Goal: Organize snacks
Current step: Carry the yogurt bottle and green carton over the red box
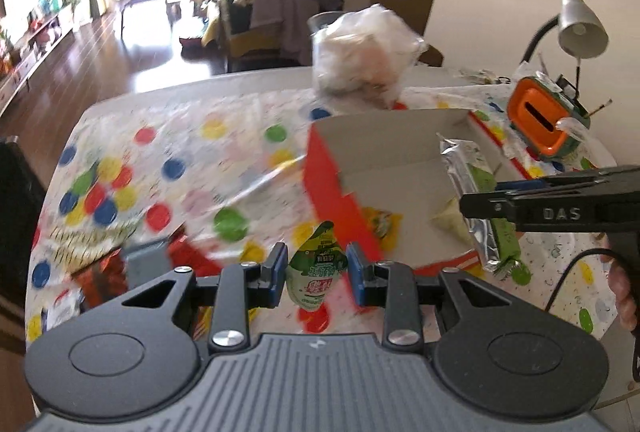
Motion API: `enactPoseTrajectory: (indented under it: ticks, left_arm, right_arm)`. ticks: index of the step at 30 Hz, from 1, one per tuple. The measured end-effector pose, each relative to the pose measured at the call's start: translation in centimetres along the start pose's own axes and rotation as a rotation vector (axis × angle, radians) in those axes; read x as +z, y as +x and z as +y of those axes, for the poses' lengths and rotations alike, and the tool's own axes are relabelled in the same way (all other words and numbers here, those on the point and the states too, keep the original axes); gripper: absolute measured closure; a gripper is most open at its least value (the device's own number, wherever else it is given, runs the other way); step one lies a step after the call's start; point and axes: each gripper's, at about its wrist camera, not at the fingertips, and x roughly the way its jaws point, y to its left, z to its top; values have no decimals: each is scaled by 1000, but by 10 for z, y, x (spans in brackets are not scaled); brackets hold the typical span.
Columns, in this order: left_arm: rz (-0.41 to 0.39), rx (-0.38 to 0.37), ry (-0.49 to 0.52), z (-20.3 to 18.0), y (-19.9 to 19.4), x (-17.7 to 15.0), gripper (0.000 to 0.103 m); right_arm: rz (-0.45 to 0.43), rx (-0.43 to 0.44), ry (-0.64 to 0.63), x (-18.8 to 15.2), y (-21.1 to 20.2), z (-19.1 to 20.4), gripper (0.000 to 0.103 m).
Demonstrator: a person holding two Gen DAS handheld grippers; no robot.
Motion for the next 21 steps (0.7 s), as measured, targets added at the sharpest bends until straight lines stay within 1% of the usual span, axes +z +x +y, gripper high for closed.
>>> enactPoseTrajectory:
  ticks: [4,7,10,16,21]
  left_arm:
    - [2,-13,34,-29,13,16,72]
    - [22,-24,40,-49,27,26,72]
    - [56,-42,28,-62,43,35,72]
    - [129,-49,-1,-82,79,49,72]
    - [187,-42,-44,-92,112,58,72]
  right_arm:
    - [3,-12,-5,11,2,-30,60]
    - [3,-24,-14,17,7,-49,60]
    - [11,-39,-27,23,14,-68,60]
    - [44,-62,-42,33,35,-102,60]
    - [90,-70,-74,38,58,-118,60]
